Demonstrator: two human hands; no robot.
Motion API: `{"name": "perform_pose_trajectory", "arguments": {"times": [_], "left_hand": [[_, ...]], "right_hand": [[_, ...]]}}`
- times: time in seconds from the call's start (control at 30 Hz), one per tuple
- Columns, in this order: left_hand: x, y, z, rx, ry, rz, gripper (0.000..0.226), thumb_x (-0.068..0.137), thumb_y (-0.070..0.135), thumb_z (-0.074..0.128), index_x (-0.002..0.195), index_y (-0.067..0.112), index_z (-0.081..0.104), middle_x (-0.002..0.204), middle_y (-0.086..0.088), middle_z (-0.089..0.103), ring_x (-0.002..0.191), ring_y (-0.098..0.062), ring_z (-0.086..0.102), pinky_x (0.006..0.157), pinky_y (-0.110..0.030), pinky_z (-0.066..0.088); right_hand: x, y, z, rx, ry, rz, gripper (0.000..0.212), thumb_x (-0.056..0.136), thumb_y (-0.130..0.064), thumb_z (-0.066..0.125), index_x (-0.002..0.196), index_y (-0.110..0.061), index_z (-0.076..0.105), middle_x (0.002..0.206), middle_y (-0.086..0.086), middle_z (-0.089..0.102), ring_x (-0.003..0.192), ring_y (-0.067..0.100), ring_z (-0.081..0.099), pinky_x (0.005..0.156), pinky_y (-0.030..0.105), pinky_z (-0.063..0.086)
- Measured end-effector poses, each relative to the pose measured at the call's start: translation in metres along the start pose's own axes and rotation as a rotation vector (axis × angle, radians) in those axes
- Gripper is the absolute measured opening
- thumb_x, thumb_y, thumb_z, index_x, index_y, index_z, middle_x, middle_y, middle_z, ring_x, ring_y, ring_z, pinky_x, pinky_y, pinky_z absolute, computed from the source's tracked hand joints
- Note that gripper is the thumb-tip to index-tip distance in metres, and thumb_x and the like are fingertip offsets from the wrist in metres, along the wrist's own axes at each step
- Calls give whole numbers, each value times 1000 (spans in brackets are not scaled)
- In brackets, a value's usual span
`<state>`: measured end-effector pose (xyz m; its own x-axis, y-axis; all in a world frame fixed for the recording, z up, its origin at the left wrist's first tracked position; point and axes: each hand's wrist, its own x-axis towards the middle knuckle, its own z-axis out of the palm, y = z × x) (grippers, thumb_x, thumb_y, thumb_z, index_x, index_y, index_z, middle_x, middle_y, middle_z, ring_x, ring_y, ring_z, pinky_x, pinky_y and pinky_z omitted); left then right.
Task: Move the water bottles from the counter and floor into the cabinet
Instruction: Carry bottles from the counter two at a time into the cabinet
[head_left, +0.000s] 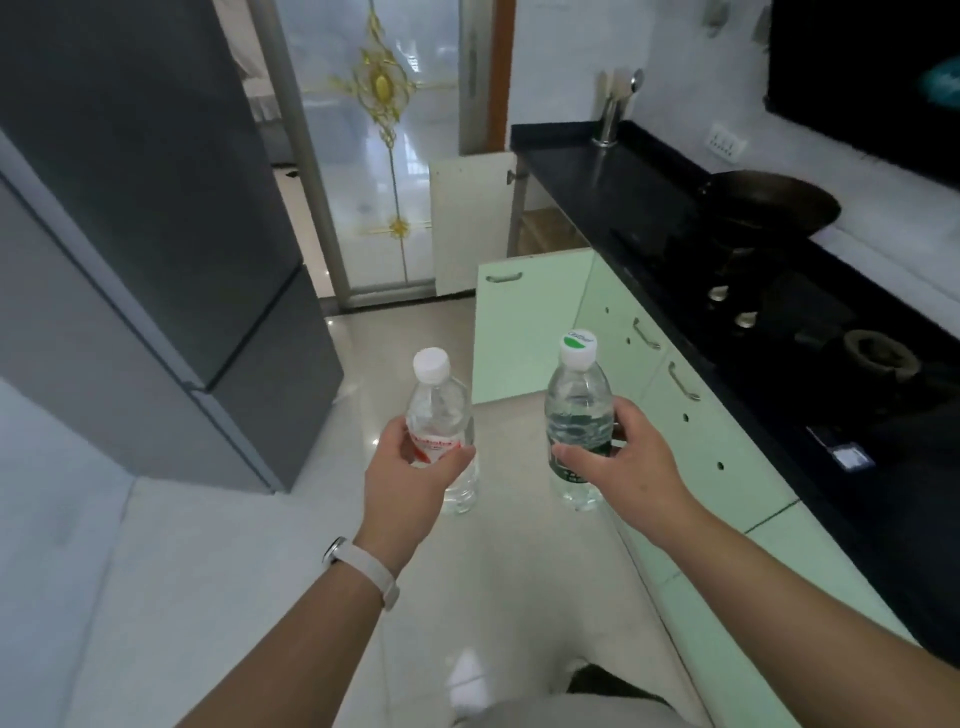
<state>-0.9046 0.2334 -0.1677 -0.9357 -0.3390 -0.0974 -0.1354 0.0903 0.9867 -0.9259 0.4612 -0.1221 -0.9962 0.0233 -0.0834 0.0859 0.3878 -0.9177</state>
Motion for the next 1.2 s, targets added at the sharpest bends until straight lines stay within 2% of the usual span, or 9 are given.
{"name": "perform_pose_trajectory", "arguments": {"times": [0.07,0.23,0.4,0.5,0.63,0.83,0.97,1.07,1.2], "left_hand": [[6,-3,-15,-3,49,-8,42,74,21,89,106,32,65,98,4,73,90,-17,67,83,-31,53],[27,-9,-48,35,165,-49,38,77,19,88,102,33,64,96,7,74,91,-17,69,84,-33,55],[77,-11,-61,77,272,-92,45,76,22,87,114,28,65,100,8,74,94,-17,70,87,-36,57],[119,-6,-54,116,308,-107,48,71,31,87,114,29,65,100,7,73,94,-19,69,87,-41,58],[183,11,-33,162,290,-121,55,67,39,86,116,29,65,103,9,74,97,-16,70,88,-40,58],[265,30,7,150,246,-88,44,78,21,87,117,24,66,103,5,75,94,-14,70,80,-26,52],[309,35,16,139,241,-81,49,72,32,86,116,26,67,104,6,75,96,-16,71,86,-34,56],[341,39,14,133,245,-82,44,76,26,87,115,27,67,103,7,75,96,-15,71,90,-40,58],[393,36,2,118,241,-79,45,76,25,88,115,25,66,105,5,75,96,-16,72,91,-43,58]], "right_hand": [[12,-4,18,-6,-52,-16,40,72,-24,86,98,-39,59,89,-23,68,82,-6,63,76,22,52],[54,-9,63,6,-154,-26,39,71,-23,86,96,-38,60,92,-17,67,80,-1,65,73,18,51],[118,-13,95,54,-232,-35,43,70,-24,87,97,-42,58,90,-20,66,81,-2,65,70,16,50],[169,-14,107,107,-247,-23,44,69,-24,87,100,-40,60,91,-18,70,82,1,67,75,24,53],[234,-20,106,148,-242,-3,44,68,-25,87,97,-43,60,91,-20,70,83,-2,65,77,26,54],[327,-29,92,146,-219,-14,38,71,-26,85,96,-39,60,88,-21,69,82,-2,65,73,22,53],[377,-38,95,150,-207,-29,39,72,-25,84,99,-38,60,91,-19,69,83,-4,64,76,24,53],[404,-47,107,138,-212,-29,39,73,-24,84,100,-37,60,91,-21,69,85,-1,65,80,30,55],[441,-58,138,108,-228,-29,39,71,-27,84,100,-37,60,91,-20,69,85,0,65,78,30,56]]}}
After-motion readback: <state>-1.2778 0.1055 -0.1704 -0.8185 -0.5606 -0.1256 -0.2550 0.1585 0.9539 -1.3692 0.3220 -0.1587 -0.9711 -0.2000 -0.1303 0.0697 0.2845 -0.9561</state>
